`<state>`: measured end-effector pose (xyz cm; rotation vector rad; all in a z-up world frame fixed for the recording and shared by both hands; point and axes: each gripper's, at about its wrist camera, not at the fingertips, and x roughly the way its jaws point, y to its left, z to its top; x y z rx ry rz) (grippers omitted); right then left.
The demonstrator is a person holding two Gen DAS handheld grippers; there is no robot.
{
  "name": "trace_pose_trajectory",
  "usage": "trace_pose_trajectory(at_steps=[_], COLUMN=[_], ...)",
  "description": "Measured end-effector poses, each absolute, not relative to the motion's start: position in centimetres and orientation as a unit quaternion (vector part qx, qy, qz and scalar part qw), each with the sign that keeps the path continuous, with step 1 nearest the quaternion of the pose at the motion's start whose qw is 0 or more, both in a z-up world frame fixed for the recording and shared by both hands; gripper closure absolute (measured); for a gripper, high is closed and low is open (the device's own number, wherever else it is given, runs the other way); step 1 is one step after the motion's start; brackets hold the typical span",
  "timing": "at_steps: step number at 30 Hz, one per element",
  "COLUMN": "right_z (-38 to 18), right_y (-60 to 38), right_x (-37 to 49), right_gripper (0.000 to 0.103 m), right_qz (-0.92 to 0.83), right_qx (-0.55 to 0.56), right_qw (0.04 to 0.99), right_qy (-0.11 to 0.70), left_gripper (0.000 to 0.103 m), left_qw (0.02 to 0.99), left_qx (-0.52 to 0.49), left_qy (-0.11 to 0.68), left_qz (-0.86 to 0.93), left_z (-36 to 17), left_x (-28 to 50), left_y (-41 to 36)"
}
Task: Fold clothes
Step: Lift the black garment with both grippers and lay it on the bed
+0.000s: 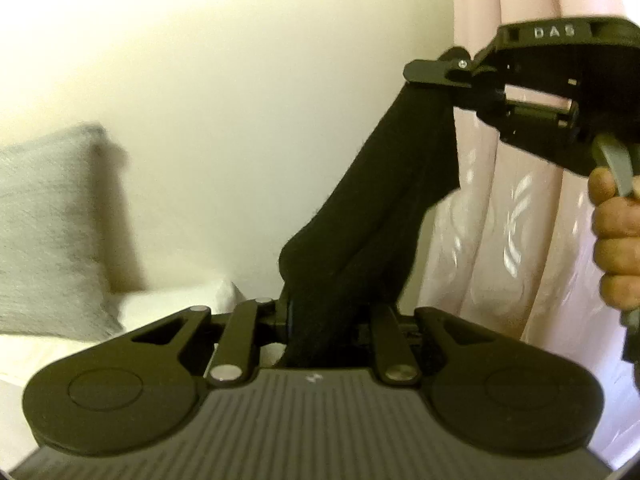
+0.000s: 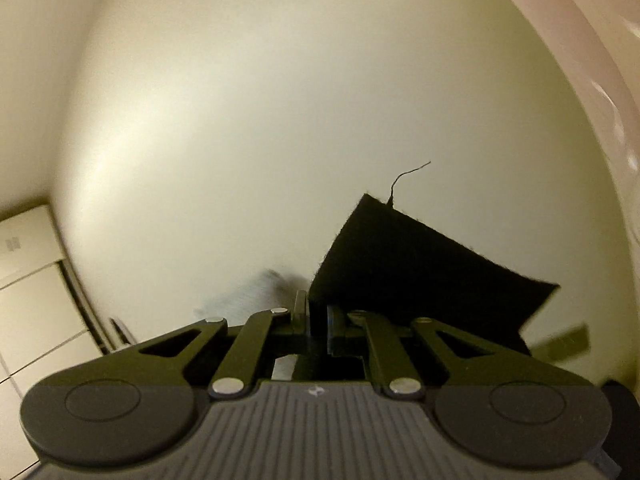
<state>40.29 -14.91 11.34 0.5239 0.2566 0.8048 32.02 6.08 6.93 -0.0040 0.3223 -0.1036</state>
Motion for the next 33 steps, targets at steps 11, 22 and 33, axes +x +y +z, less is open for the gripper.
trace_pose_trajectory(at_steps=[11,22,33], right_z=[21.4,26.1,22.2], right_y=[-6.0,10.3,20.1], right_x=[27.2,7.2,-5.1], right_gripper=[0.095,0.095,0.095], right_qz=[0.565,0.779,0.854], right_qx=[0.264,0.264,0.209], right_qw=[0.78,0.561,0.416], right_qy=[0.049,0.096,0.233], left_gripper=[0.091,0.091,0.087], left_qw=[0.994,0.904,0.772], left_qx=[-0.008,0.032,-0.01], left_qy=[0.034,0.017,0.126], left_qz=[0.108,0.426,0.624], left_z=[16.3,19.9,16.7], left_x=[8.8,-20.3,-30.4], left_y=[12.7,15.1,11.4])
